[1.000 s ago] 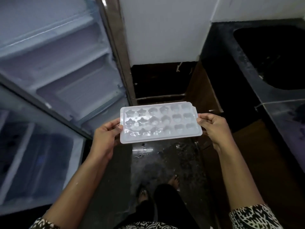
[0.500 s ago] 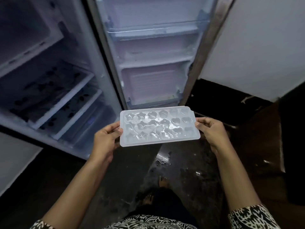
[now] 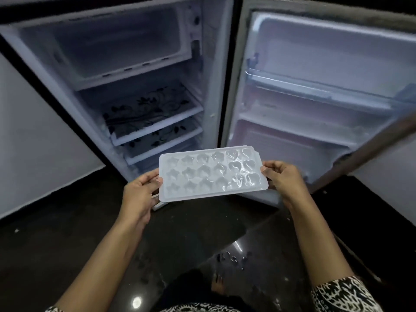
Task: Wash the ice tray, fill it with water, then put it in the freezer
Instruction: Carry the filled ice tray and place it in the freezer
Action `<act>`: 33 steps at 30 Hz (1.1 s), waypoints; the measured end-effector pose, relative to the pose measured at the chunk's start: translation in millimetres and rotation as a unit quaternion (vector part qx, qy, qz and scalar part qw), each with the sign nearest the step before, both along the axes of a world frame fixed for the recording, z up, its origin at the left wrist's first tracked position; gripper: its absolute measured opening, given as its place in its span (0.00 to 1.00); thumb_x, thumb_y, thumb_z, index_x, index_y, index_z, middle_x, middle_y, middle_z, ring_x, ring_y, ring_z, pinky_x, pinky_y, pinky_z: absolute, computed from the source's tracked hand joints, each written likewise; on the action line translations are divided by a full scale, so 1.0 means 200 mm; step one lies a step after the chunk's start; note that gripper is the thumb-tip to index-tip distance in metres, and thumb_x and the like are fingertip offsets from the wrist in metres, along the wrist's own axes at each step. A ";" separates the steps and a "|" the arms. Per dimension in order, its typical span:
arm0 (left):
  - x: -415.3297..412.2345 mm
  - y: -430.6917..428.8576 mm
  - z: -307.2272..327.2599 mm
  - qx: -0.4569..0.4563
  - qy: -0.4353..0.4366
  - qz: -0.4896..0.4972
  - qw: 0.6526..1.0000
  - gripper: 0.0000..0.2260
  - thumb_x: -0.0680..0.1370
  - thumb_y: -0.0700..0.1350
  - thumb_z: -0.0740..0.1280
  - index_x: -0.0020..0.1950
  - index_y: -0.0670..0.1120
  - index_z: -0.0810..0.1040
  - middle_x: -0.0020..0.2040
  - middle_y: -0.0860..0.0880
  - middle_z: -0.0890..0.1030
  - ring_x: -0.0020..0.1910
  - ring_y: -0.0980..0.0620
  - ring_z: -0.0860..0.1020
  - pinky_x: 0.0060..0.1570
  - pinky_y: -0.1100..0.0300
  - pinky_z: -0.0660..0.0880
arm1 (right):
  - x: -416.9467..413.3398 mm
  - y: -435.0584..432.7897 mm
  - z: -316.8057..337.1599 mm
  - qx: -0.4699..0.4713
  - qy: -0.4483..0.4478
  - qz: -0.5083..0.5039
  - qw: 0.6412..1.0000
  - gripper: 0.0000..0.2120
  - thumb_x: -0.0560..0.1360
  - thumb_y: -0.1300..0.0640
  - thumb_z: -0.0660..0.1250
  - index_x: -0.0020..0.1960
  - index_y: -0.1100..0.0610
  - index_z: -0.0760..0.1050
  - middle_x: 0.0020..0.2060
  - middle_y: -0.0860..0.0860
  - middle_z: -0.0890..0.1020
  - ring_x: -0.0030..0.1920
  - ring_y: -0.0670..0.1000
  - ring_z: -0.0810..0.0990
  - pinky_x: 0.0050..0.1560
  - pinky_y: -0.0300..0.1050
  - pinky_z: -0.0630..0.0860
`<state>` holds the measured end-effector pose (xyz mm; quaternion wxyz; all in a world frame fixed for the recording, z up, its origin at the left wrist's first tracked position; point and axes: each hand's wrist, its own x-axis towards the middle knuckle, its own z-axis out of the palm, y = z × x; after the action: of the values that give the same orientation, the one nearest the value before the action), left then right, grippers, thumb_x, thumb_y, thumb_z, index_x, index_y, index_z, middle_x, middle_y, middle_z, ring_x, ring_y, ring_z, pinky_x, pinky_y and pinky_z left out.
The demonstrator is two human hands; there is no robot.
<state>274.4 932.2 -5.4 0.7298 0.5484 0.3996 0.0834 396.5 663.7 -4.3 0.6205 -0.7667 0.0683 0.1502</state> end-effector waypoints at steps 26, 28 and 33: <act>0.61 0.86 0.19 0.069 -0.060 0.140 0.986 0.15 0.79 0.33 0.62 0.65 0.39 0.75 0.49 0.49 0.83 0.46 0.53 0.82 0.43 0.59 0.80 | 1.04 1.12 0.14 0.021 -0.065 0.161 0.985 0.04 0.76 0.61 0.67 0.45 0.56 0.80 0.38 0.50 0.83 0.37 0.48 0.81 0.41 0.42 0.78; 0.66 0.90 0.21 0.079 -0.068 0.148 0.983 0.15 0.79 0.32 0.62 0.65 0.39 0.75 0.49 0.49 0.82 0.45 0.53 0.81 0.40 0.63 0.80 | 1.11 1.18 0.17 0.027 -0.071 0.172 0.982 0.04 0.77 0.62 0.66 0.45 0.56 0.79 0.37 0.50 0.83 0.34 0.44 0.80 0.36 0.38 0.77; 0.80 1.00 0.23 0.096 -0.087 0.172 0.977 0.14 0.79 0.32 0.62 0.64 0.39 0.76 0.46 0.49 0.82 0.38 0.57 0.82 0.36 0.63 0.80 | 1.27 1.31 0.21 0.043 -0.090 0.193 0.976 0.03 0.77 0.64 0.65 0.47 0.61 0.78 0.36 0.51 0.81 0.28 0.39 0.79 0.29 0.32 0.75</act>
<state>434.4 1131.9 39.8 0.6804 0.5294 0.4133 0.2932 650.0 926.0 38.6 0.6154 -0.7486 -0.1439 0.2002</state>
